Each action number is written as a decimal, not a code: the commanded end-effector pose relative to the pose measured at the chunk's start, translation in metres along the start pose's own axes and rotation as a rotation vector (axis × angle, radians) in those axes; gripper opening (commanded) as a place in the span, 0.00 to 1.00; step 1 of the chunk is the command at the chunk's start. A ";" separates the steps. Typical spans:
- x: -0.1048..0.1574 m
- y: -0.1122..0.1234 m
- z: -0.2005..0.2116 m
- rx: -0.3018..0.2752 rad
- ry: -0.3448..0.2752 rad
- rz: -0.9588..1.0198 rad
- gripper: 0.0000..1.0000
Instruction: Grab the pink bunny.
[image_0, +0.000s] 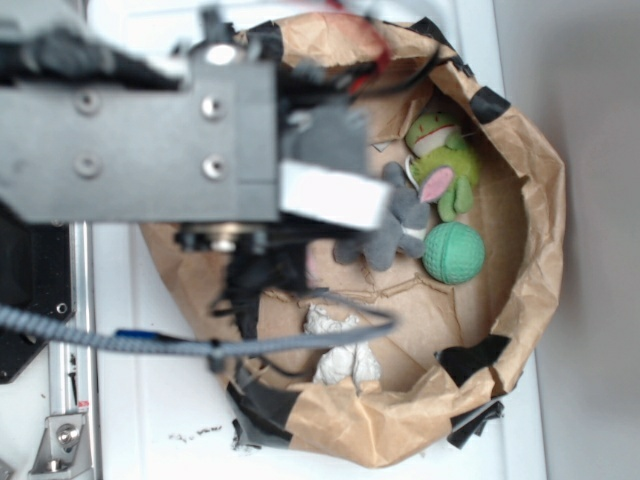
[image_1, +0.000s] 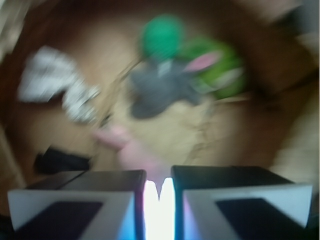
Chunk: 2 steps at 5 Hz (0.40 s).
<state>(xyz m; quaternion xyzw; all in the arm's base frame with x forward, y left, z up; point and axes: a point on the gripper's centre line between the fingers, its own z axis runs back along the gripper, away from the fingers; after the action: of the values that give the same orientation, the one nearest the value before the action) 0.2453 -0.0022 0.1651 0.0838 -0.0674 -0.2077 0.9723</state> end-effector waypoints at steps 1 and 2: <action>0.008 0.010 0.007 -0.096 -0.135 0.317 1.00; -0.003 0.007 -0.044 -0.236 -0.068 0.119 1.00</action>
<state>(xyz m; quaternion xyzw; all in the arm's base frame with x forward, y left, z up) 0.2554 0.0085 0.1138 -0.0437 -0.0562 -0.1713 0.9826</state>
